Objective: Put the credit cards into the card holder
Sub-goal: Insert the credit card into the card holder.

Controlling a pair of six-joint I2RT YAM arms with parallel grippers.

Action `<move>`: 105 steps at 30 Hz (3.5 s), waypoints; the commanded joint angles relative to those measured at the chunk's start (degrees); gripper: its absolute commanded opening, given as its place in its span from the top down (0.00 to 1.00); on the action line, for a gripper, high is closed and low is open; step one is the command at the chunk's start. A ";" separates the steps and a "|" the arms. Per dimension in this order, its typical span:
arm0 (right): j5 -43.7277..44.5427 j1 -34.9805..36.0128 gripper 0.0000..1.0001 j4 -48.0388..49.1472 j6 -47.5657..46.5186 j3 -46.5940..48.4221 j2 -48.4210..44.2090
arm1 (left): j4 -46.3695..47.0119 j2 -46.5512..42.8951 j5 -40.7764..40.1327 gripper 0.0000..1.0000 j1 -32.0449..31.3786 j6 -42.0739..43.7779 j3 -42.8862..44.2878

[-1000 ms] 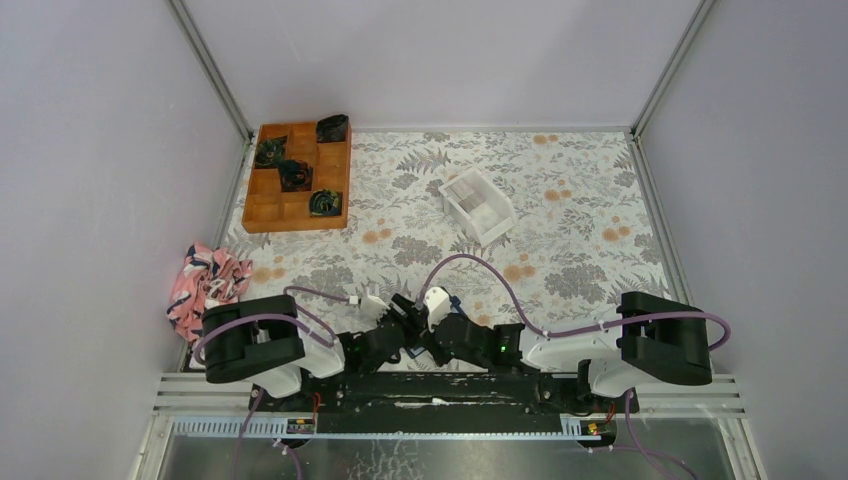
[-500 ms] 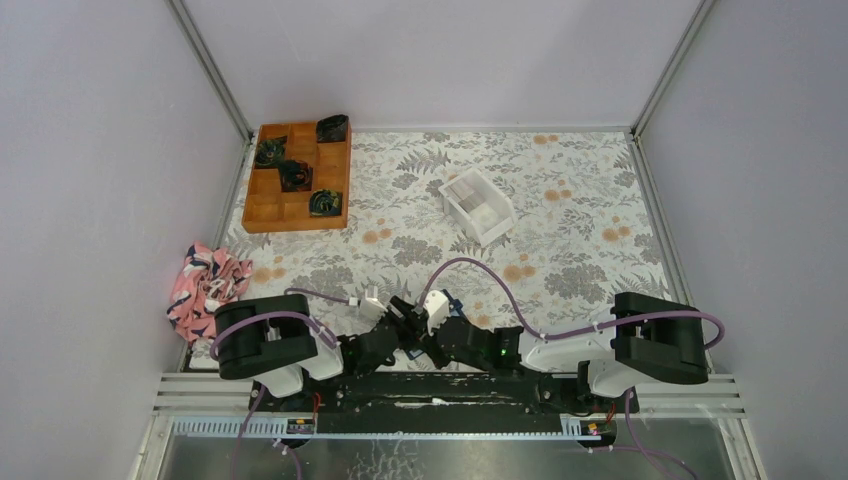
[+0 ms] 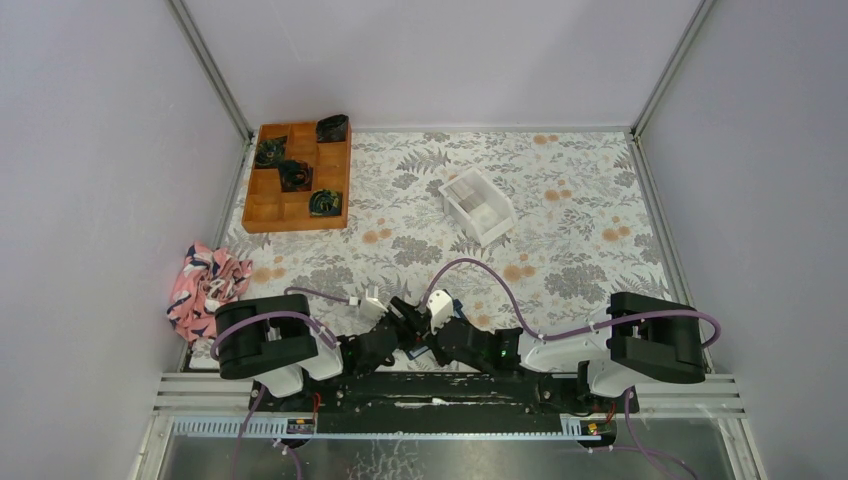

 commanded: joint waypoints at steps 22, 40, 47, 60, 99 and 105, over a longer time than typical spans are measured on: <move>6.47 -1.58 1.00 3.78 -1.45 -1.21 -1.82 | -9.51 -3.60 1.65 0.35 -0.49 2.19 0.98; 3.88 -3.53 1.00 6.23 -1.92 -1.99 -1.21 | -41.86 -14.06 -4.50 0.31 -3.05 4.34 10.89; 2.71 -3.77 1.00 6.51 -2.04 -1.91 -0.95 | -45.09 -14.87 -5.96 0.34 -3.45 6.70 13.07; 3.27 -3.76 1.00 3.74 -1.76 -2.34 -5.51 | -51.20 -18.91 -13.62 0.50 -3.63 9.55 14.57; 0.67 -21.80 0.98 -7.71 -2.50 6.45 -4.34 | -63.28 -13.91 -10.25 1.00 -3.64 17.59 21.04; -2.64 -24.64 0.98 -7.17 -2.23 7.96 -0.25 | -63.37 -12.57 -9.11 1.00 -3.65 17.91 21.37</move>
